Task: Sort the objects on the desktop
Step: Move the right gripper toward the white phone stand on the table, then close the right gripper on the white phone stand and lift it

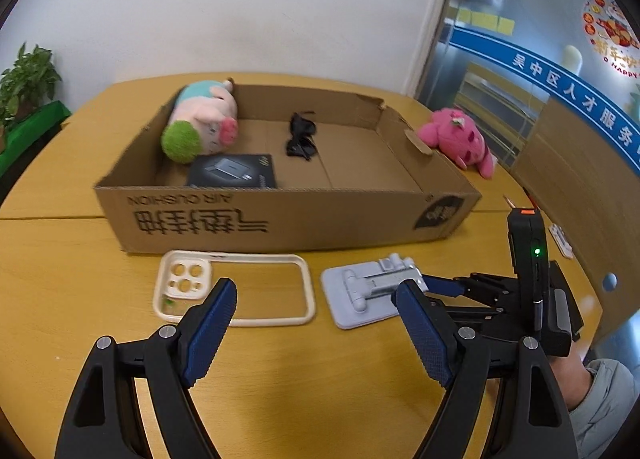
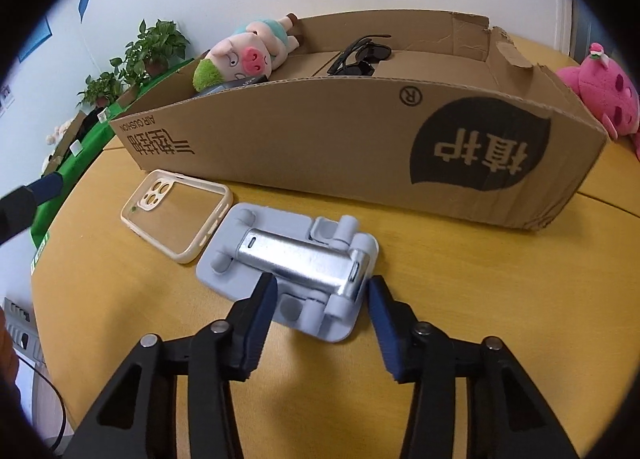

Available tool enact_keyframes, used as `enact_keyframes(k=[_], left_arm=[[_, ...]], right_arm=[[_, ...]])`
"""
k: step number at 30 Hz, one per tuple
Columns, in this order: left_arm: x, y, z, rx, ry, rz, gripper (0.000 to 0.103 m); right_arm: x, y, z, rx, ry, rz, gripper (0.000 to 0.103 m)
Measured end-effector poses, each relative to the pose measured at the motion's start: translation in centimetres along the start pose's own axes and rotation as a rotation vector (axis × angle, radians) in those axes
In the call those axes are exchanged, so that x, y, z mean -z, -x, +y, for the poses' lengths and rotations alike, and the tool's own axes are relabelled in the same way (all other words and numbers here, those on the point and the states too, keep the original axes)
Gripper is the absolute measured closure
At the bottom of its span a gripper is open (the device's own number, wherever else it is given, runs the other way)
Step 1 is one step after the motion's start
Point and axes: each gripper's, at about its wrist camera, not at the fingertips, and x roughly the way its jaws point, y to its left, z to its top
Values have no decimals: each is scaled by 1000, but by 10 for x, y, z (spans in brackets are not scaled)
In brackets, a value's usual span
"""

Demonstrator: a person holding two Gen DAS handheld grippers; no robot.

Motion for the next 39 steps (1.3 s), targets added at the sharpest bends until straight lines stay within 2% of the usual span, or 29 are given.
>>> enact_keyframes(k=[5,8,12,15,16,18,20,22,25,33,39], left_arm=[[13,-27,-21,140,12,112,17],[23,-41,-32,164,10,167,17],[35,-69,-44,260,86,288,19],[45,-84,-60,258,63,359,20],[46,-81,-66,243,33,334,20],[46,-81,-69,246,39,333,25],[43,-82,-67,238,63,331,50],[42,-83,-60,219,83,331,61],[43,-79,-54,251,101,330,64],[47,-72,-55,242,101,313,65],[32,-66,-48,244,114,259,65]], right_arm=[[17,15,-7,13,-37,-17,62],[32,27,-12,20,-65,-23,62],[49,43,-17,31,-98,-25,62],[55,48,-17,49,-122,-28,62],[57,49,-16,56,-126,-30,62],[58,50,-17,56,-136,-34,62],[60,51,-17,51,-133,-39,62],[61,51,-15,58,-127,-45,62],[63,51,-14,59,-130,-50,62],[64,51,-10,56,-124,-41,63],[56,64,-1,48,-112,-105,63]])
